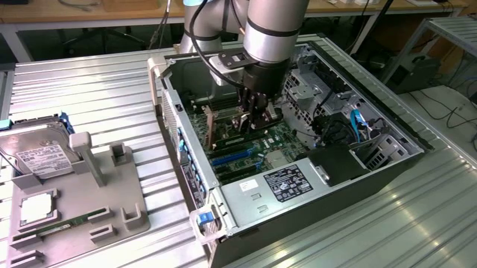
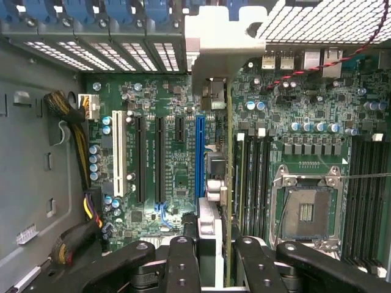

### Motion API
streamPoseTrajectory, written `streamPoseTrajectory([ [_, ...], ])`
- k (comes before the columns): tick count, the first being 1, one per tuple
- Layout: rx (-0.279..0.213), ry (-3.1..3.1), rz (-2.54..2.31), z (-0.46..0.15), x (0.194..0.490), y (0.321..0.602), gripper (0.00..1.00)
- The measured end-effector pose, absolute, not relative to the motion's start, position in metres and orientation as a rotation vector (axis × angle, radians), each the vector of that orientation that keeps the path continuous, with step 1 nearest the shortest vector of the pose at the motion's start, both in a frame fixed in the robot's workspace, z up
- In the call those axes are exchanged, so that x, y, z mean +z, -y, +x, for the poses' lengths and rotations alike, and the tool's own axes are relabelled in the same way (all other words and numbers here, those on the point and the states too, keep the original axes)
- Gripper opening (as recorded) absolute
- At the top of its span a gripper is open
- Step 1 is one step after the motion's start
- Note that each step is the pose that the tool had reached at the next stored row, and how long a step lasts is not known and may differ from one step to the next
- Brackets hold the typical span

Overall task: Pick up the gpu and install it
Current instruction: 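Insert the gpu into the slot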

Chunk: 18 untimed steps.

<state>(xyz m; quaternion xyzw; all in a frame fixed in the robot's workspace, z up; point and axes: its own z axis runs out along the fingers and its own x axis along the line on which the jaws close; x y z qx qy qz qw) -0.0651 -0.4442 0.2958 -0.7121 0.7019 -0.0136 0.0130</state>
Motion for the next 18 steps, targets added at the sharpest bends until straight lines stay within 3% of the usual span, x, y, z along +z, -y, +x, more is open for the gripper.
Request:
streamPoseTrajectory([
  [18,-0.042,-2.187,-2.219,-0.0655,0.2885,0.4491,0.28],
])
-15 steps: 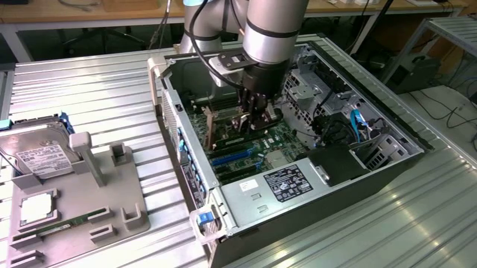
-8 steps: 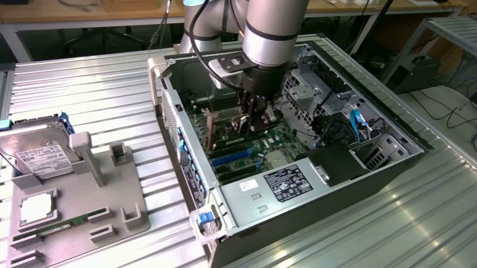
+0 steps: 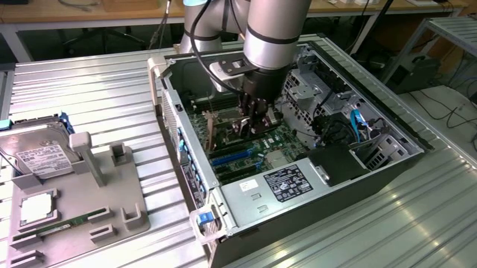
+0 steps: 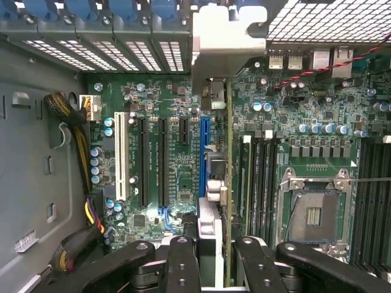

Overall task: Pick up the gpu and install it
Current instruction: 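Insert the gpu into the slot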

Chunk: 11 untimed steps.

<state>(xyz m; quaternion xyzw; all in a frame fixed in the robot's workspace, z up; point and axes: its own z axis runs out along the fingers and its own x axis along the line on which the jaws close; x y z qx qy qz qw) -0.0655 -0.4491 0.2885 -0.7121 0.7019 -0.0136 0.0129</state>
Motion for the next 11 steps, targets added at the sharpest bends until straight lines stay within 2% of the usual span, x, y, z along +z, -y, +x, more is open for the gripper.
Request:
streamPoseTrajectory([
  [11,-0.04,-2.186,-2.218,-0.0663,0.2809,0.4491,0.28],
])
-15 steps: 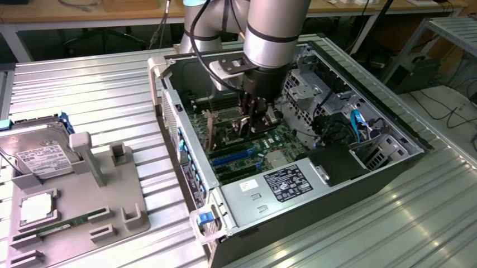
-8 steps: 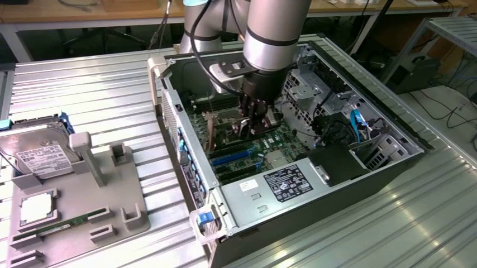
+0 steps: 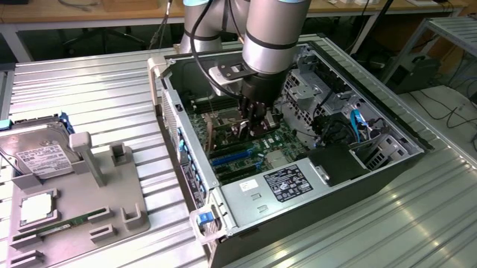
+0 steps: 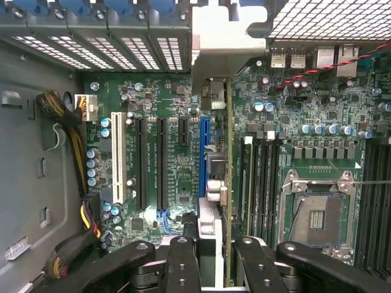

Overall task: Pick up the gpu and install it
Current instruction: 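Insert the gpu into the slot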

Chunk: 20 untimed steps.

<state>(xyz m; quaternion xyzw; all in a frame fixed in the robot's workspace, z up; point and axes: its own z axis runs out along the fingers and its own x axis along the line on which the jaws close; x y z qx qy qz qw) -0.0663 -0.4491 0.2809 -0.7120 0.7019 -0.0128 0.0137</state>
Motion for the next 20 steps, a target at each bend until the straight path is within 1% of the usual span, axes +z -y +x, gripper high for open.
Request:
streamPoseTrajectory([
  [20,-0.04,-2.232,-2.171,-0.0727,0.2749,0.4516,0.28],
])
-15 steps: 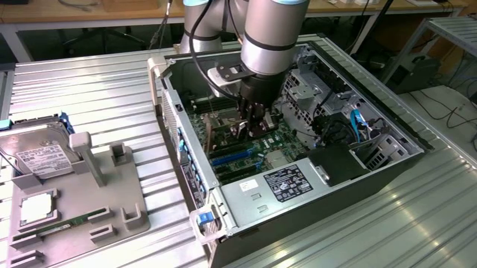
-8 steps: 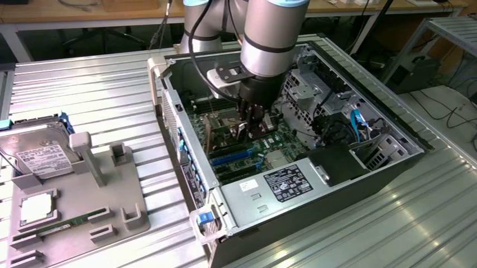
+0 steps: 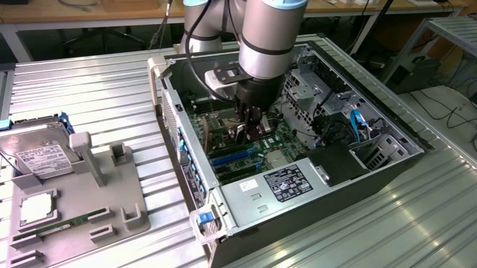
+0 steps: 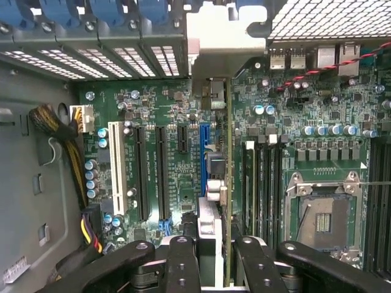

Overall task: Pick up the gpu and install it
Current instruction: 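Insert the gpu into the slot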

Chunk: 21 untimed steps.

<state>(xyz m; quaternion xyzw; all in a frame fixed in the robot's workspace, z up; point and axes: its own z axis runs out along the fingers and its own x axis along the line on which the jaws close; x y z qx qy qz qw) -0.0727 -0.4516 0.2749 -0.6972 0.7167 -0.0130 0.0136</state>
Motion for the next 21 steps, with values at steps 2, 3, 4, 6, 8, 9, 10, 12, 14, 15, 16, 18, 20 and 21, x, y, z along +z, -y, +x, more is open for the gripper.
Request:
streamPoseTrajectory([
  [2,-0.04,-2.232,-2.171,-0.075,0.2744,0.4518,0.28],
  [3,-0.04,-2.232,-2.171,-0.0759,0.2741,0.4518,0.28],
  [4,-0.04,-2.232,-2.171,-0.0767,0.2738,0.4518,0.28],
  [6,-0.04,-2.232,-2.172,-0.0774,0.2732,0.4519,0.28],
  [8,-0.04,-2.232,-2.172,-0.0779,0.2729,0.4528,0.28],
  [9,-0.04,-2.232,-2.171,-0.078,0.2729,0.4537,0.28],
  [10,-0.04,-2.232,-2.171,-0.0783,0.2728,0.455,0.28],
  [12,-0.04,-2.232,-2.171,-0.0789,0.2724,0.4563,0.28],
  [14,-0.04,-2.232,-2.171,-0.0795,0.272,0.4564,0.28],
  [15,-0.04,-2.232,-2.171,-0.0798,0.2718,0.4566,0.28],
  [16,-0.04,-2.232,-2.171,-0.0801,0.2717,0.4567,0.28],
  [18,-0.04,-2.232,-2.172,-0.0805,0.2713,0.4571,0.28],
  [20,-0.04,-2.232,-2.171,-0.0808,0.271,0.458,0.28],
  [21,-0.04,-2.232,-2.171,-0.0808,0.2708,0.4588,0.28],
])
